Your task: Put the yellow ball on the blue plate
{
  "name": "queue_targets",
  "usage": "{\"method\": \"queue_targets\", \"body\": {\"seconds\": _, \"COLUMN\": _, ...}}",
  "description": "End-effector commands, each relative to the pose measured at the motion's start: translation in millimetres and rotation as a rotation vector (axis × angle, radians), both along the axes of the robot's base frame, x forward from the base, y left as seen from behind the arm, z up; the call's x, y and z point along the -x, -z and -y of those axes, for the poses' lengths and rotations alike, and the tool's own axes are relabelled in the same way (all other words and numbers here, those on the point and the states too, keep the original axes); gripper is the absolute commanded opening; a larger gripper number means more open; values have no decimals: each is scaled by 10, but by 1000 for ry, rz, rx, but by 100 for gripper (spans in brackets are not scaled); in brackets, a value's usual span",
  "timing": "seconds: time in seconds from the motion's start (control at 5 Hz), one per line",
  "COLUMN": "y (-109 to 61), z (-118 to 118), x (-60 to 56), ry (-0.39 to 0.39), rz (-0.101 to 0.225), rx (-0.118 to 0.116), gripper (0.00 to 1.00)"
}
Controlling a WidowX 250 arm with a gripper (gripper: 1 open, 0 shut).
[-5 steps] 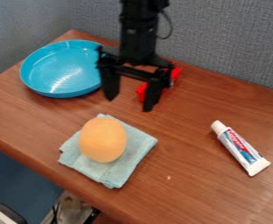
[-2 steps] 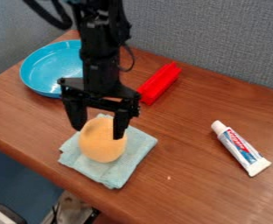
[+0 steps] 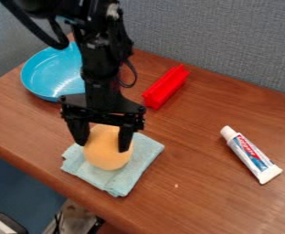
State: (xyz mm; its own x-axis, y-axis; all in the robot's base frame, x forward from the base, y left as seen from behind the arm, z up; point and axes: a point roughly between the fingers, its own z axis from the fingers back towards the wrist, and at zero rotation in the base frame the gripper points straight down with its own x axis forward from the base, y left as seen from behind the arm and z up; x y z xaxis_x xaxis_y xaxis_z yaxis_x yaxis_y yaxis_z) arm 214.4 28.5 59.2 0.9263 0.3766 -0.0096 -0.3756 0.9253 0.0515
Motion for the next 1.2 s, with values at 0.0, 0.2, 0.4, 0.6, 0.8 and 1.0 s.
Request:
{"method": "queue_targets", "body": {"seconds": 0.0, "y": -54, "z": 48, "x": -22, "ry": 19, "rz": 33, "rx": -22, "gripper": 100}}
{"method": "queue_targets", "body": {"seconds": 0.2, "y": -55, "z": 76, "x": -19, "ry": 24, "rz": 32, "rx": -28, "gripper": 100}}
{"method": "queue_targets", "body": {"seconds": 0.4, "y": -64, "z": 72, "x": -22, "ry": 23, "rz": 31, "rx": -32, "gripper": 100}}
{"method": "queue_targets", "body": {"seconds": 0.6, "y": -73, "z": 64, "x": -27, "ry": 22, "rz": 30, "rx": -36, "gripper": 100}}
{"method": "queue_targets", "body": {"seconds": 0.8, "y": -81, "z": 58, "x": -33, "ry": 21, "rz": 28, "rx": -40, "gripper": 100}}
{"method": "queue_targets", "body": {"seconds": 1.0, "y": -82, "z": 54, "x": -42, "ry": 21, "rz": 28, "rx": -44, "gripper": 100}}
